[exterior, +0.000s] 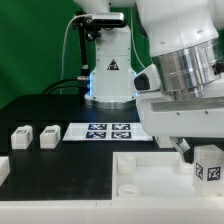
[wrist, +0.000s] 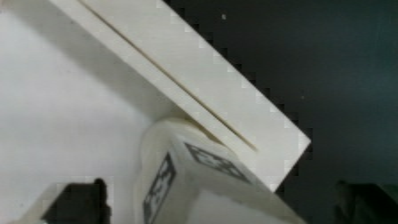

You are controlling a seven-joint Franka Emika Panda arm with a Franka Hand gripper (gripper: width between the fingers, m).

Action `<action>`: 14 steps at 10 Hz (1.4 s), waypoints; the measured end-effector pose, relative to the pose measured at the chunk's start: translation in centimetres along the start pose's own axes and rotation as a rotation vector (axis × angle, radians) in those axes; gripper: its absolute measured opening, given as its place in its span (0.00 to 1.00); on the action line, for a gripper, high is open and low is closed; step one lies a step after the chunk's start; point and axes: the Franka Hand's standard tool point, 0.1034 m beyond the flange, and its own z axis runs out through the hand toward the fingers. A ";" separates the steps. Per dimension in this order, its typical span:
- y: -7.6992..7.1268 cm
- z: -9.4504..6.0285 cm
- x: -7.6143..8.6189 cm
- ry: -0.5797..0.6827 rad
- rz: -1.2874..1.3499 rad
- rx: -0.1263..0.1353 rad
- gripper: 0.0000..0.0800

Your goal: Assemble one leg

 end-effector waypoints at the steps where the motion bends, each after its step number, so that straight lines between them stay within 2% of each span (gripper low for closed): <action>1: 0.1 0.0 0.1 0.000 -0.125 0.000 0.81; 2: 0.0 0.0 0.0 0.001 -0.226 -0.004 0.81; 5: -0.8 -0.3 -0.4 0.035 -0.796 -0.103 0.81; 6: -0.6 -0.1 -0.3 0.028 -0.888 -0.110 0.81; 8: -0.7 -0.1 -0.4 0.029 -0.842 -0.105 0.81; 9: -0.7 -0.1 -0.4 0.029 -0.840 -0.105 0.70; 10: -0.7 0.0 -0.4 0.032 -0.742 -0.100 0.53; 11: -0.6 -0.1 -0.3 0.037 -0.637 -0.097 0.53; 12: -0.4 -0.1 -0.1 0.044 -0.519 -0.095 0.40; 14: -0.3 -0.2 0.1 0.053 -0.287 -0.081 0.40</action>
Offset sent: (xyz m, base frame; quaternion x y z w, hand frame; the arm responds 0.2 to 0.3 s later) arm 0.0075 -0.0025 0.0160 -0.1010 0.0624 -0.4654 0.8771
